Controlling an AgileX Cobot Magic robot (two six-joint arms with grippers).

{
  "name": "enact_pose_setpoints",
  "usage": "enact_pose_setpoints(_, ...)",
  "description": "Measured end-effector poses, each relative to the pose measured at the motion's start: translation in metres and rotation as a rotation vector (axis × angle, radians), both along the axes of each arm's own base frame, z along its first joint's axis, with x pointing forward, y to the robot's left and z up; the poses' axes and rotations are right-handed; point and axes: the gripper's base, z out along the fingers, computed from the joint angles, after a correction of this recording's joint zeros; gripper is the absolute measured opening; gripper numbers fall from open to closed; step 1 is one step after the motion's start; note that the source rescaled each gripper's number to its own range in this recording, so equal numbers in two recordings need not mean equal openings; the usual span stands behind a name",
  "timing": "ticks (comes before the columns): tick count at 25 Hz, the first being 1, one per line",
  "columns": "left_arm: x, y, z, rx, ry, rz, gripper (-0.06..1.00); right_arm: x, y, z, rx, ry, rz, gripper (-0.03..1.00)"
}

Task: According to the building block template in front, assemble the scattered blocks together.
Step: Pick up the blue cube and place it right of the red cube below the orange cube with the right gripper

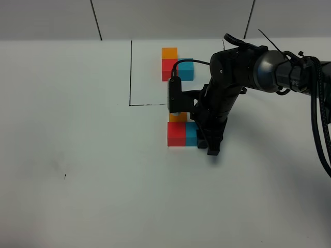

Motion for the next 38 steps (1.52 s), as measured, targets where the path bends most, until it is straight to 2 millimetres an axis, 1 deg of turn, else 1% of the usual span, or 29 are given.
enact_pose_setpoints(23, 0.000, 0.000, 0.000, 0.000, 0.000, 0.000, 0.26, 0.000, 0.000, 0.000, -0.004, 0.005, 0.003, 0.01)
enact_pose_setpoints(27, 0.000, 0.000, 0.000, 0.000, 0.000, 0.000, 0.26, -0.002, 0.001, 0.001, -0.009, 0.018, 0.008, 0.03)
enact_pose_setpoints(32, 0.000, 0.000, 0.000, 0.000, 0.000, 0.000, 0.26, -0.007, 0.000, 0.003, -0.025, 0.057, 0.015, 0.09)
enact_pose_setpoints(34, 0.000, 0.000, 0.000, 0.000, 0.000, 0.000, 0.26, -0.008, -0.001, 0.009, -0.029, 0.052, 0.019, 0.13)
enact_pose_setpoints(37, 0.000, 0.000, 0.000, 0.000, 0.000, 0.000, 0.26, -0.009, -0.002, 0.025, -0.017, 0.025, 0.010, 0.24)
enact_pose_setpoints(38, 0.000, 0.000, 0.000, 0.000, 0.000, 0.000, 0.26, -0.009, -0.002, 0.030, -0.015, 0.012, 0.006, 0.29)
